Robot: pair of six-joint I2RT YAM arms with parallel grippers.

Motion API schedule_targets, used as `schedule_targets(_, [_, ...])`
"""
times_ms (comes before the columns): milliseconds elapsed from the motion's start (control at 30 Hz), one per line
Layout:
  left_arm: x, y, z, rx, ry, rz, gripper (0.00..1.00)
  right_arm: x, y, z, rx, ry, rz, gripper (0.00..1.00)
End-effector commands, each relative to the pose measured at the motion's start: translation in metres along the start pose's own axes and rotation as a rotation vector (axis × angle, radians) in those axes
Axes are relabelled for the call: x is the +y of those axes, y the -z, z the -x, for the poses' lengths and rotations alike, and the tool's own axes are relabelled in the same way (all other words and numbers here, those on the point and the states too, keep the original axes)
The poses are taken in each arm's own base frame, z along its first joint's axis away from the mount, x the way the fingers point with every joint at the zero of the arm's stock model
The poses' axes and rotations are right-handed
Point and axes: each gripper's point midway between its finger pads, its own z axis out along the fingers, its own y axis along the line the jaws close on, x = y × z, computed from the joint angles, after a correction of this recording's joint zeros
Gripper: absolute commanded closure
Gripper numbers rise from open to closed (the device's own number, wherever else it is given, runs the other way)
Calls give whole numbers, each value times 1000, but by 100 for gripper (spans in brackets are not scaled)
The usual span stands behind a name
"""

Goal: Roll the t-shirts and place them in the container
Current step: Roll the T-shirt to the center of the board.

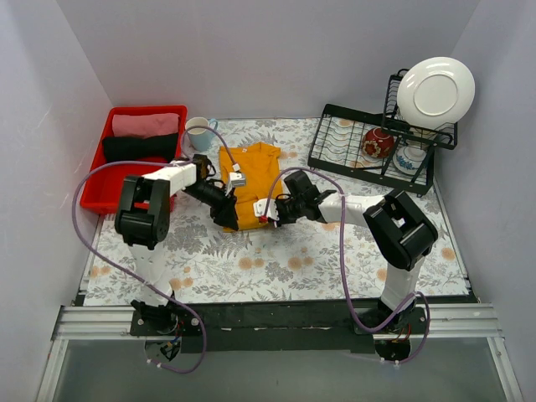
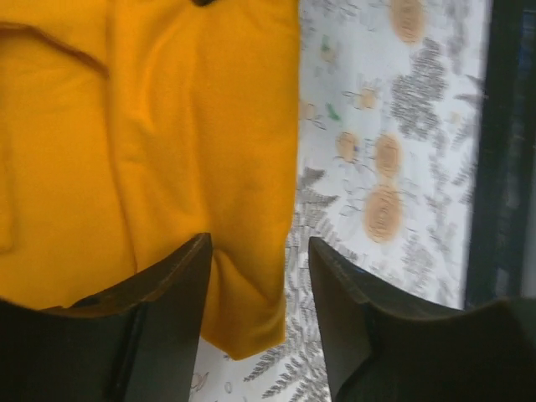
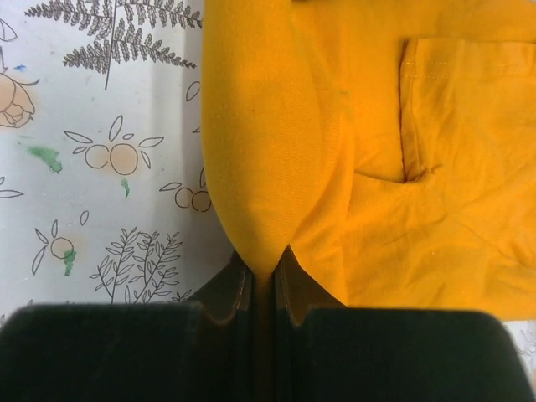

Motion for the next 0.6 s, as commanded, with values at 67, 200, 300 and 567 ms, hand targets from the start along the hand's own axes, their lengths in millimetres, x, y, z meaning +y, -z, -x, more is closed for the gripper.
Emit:
schedule_targets(67, [-3, 41, 44, -122, -357, 412, 42, 22, 0, 4, -4, -166, 148, 94])
schedule_targets(200, [-5, 41, 43, -140, -487, 552, 38, 27, 0, 1, 5, -205, 149, 94])
schedule_targets(300, [-9, 26, 36, -109, -542, 557, 37, 27, -1, 0, 11, -224, 145, 94])
schedule_targets(567, [0, 0, 19, -48, -610, 617, 37, 31, 1, -2, 16, -233, 142, 94])
